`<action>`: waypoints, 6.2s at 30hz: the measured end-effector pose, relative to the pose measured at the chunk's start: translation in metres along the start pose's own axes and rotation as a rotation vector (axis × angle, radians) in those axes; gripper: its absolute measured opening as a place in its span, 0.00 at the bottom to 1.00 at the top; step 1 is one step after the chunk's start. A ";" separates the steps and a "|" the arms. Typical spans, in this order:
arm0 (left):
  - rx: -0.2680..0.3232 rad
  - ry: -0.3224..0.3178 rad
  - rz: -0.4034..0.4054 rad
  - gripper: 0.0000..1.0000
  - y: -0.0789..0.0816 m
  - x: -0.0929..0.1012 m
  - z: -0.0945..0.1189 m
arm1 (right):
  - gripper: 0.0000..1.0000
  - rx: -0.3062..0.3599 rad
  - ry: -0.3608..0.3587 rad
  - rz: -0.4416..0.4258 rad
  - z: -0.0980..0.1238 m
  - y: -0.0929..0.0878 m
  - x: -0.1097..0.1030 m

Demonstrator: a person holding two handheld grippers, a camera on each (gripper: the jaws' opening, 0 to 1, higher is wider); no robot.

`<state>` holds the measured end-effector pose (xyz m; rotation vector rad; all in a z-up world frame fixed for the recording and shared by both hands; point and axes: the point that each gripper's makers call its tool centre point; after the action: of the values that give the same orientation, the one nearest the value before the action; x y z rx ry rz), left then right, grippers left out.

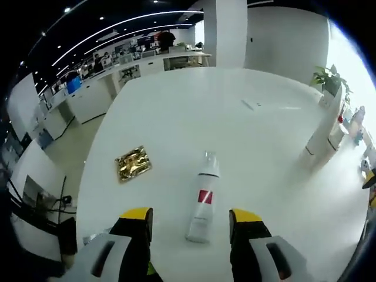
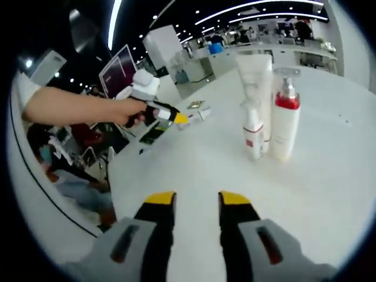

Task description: Arrange the skincare products in the storage area until every visible bottle or jar stands upright without overlapping.

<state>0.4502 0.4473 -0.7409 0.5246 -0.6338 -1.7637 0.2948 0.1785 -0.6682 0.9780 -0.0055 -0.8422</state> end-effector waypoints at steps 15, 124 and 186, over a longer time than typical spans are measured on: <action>-0.068 -0.006 -0.059 0.34 -0.013 0.016 -0.010 | 0.30 -0.010 -0.001 0.012 0.006 -0.001 0.005; 0.363 -0.401 0.017 0.21 -0.034 0.264 0.220 | 0.19 0.182 0.385 -0.350 0.034 0.066 -0.101; 0.359 -0.713 -0.083 0.24 -0.039 0.295 0.235 | 0.27 -0.039 0.607 0.467 0.075 0.053 -0.149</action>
<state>0.1934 0.2080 -0.5980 0.1409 -1.4595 -1.9183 0.1978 0.2322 -0.5333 1.1064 0.2916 -0.0997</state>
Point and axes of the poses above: the point that each gripper's makers call its tool centre point, and the gripper's own axes: z roughly backward along the fingers, x roughly to its right, y roughly out of its top, and after that the axes turned 2 degrees about x, right-handed
